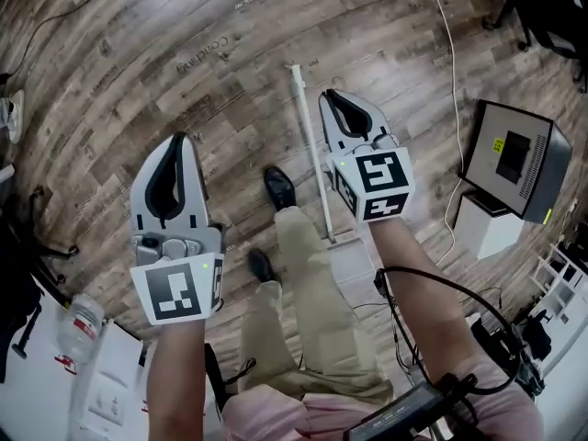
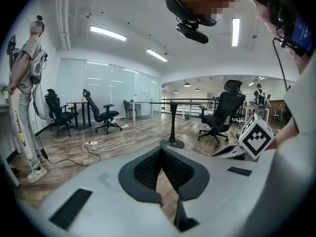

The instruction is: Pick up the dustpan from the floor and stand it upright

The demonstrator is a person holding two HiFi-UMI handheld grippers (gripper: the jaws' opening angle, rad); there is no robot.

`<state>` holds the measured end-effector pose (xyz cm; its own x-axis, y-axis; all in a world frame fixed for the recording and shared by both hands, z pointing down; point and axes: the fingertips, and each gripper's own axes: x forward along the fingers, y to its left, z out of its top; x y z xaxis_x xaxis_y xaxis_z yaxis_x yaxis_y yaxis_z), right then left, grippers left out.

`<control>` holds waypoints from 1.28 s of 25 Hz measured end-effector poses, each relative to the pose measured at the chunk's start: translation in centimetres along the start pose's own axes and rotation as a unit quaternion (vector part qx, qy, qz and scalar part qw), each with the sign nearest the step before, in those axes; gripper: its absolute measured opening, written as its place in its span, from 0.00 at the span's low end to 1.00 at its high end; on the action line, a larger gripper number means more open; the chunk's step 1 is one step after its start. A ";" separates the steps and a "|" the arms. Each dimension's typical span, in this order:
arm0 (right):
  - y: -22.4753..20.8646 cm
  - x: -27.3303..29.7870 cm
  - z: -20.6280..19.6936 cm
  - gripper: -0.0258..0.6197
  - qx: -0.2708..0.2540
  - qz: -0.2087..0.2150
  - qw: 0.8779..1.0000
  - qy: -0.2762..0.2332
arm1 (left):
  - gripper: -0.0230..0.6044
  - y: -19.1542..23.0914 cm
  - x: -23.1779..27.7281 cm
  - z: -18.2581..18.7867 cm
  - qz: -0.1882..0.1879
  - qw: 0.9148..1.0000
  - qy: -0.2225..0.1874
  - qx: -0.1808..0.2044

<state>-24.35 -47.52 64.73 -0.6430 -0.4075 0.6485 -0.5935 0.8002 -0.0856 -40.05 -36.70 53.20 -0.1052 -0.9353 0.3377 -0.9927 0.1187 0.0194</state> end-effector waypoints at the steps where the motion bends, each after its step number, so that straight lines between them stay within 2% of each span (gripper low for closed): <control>1: -0.1 0.8 -0.6 0.08 -0.001 0.001 1.000 0.003 | 0.05 0.4 0.5 -0.7 0.003 1.000 0.001 -0.003; 9: -1.1 7.1 -5.2 0.09 -0.001 0.002 1.000 0.026 | 0.05 2.6 3.8 -5.8 0.014 1.000 0.008 -0.007; 15: -2.0 11.1 -9.0 0.13 0.003 0.010 0.999 0.050 | 0.05 2.5 6.4 -8.6 0.000 1.000 0.010 -0.011; 18: -2.6 12.7 -10.8 0.15 0.006 0.011 0.998 0.057 | 0.05 2.2 7.6 -10.0 -0.009 1.000 0.015 -0.003; 26: -4.1 16.7 -14.9 0.24 0.012 0.020 0.996 0.091 | 0.05 3.3 10.0 -14.0 0.000 0.999 0.030 0.023; 32: -5.1 19.7 -17.6 0.28 0.017 0.018 0.993 0.113 | 0.05 2.6 10.6 -15.7 -0.006 0.999 0.033 0.020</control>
<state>-25.48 -51.86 91.31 -0.5409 -0.2673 0.7975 -0.5917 0.7948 -0.1349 -42.86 -41.11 71.61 -0.0904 -0.9122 0.3997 -0.9956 0.0930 -0.0129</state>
